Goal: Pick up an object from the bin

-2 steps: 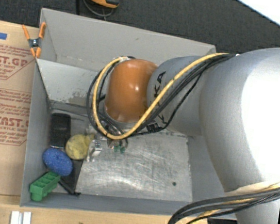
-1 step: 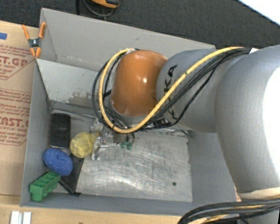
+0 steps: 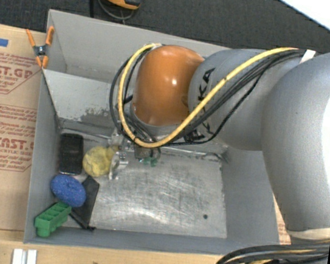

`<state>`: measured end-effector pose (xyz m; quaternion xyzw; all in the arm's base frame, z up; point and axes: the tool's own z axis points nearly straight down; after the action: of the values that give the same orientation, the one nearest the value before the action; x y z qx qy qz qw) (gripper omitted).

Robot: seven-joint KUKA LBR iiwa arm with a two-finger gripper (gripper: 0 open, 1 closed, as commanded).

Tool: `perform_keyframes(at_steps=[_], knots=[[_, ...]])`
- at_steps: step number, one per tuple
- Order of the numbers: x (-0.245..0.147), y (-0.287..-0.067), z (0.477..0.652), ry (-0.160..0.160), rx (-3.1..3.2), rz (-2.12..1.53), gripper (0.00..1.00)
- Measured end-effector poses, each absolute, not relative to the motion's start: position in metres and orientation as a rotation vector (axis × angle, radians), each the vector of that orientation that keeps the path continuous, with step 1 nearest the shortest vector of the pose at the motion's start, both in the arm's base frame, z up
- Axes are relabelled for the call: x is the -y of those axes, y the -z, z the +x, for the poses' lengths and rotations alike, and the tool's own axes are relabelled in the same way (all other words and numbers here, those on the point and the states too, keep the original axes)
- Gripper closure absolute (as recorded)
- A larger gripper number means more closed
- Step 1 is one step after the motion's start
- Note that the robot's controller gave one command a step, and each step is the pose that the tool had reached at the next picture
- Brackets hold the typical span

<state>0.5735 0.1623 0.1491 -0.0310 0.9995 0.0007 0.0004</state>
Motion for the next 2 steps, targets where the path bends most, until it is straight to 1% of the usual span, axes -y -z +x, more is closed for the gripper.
perform_keyframes(at_steps=[1, 2], knots=[[-0.162, -0.149, 0.573, -0.002, -3.139, -0.097, 1.0], [-0.157, -0.196, 0.572, 0.0, -3.147, -0.069, 1.0]])
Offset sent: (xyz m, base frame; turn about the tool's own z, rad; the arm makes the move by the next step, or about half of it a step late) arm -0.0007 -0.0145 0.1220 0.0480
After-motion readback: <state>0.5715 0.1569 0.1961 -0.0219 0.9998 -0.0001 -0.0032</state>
